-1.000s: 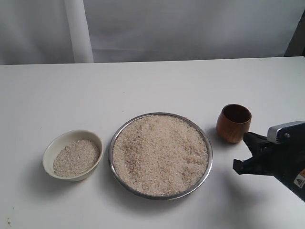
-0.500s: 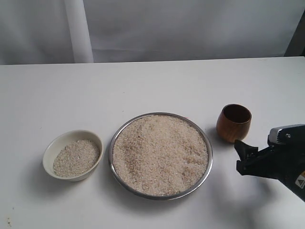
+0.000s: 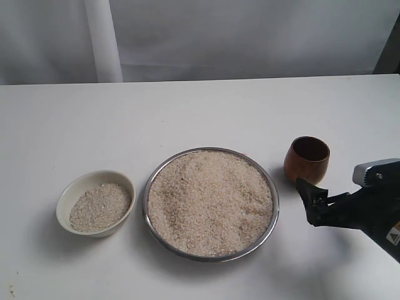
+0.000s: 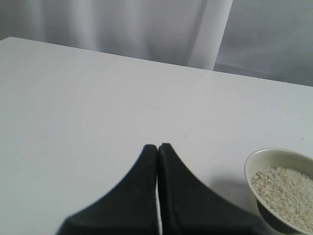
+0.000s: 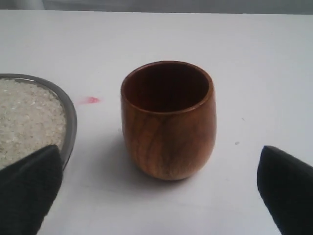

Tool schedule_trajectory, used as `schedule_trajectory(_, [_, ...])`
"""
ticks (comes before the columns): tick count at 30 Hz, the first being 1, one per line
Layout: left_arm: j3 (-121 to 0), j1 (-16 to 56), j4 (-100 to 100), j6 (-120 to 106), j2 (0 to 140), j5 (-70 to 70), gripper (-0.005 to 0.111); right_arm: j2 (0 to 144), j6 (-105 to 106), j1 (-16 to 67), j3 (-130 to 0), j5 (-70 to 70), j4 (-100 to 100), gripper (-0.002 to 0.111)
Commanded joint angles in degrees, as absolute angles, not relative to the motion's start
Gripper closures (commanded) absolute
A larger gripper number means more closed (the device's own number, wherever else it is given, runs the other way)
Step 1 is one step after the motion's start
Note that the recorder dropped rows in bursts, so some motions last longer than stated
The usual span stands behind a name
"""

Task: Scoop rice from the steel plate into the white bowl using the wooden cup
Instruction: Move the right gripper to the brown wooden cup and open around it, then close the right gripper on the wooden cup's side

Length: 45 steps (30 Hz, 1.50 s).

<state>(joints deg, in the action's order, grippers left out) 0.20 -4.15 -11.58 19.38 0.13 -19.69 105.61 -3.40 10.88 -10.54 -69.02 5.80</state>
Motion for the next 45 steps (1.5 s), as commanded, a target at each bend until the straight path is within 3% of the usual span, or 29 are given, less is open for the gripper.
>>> schedule_trajectory(1, [0.0, -4.01, -11.26, 19.45, 0.0, -19.33, 0.107, 105.74, -1.1, 10.82, -10.17, -69.96, 6.16, 0.003])
schedule_trajectory(17, [0.0, -4.01, -11.26, 19.45, 0.0, -19.33, 0.107, 107.8, 1.1, 10.82, -20.24, -60.79, 4.67, 0.003])
schedule_trajectory(45, [0.0, -4.01, -11.26, 19.45, 0.0, -19.33, 0.107, 123.29, 0.89, 10.82, -30.17, -66.51, 4.36, 0.003])
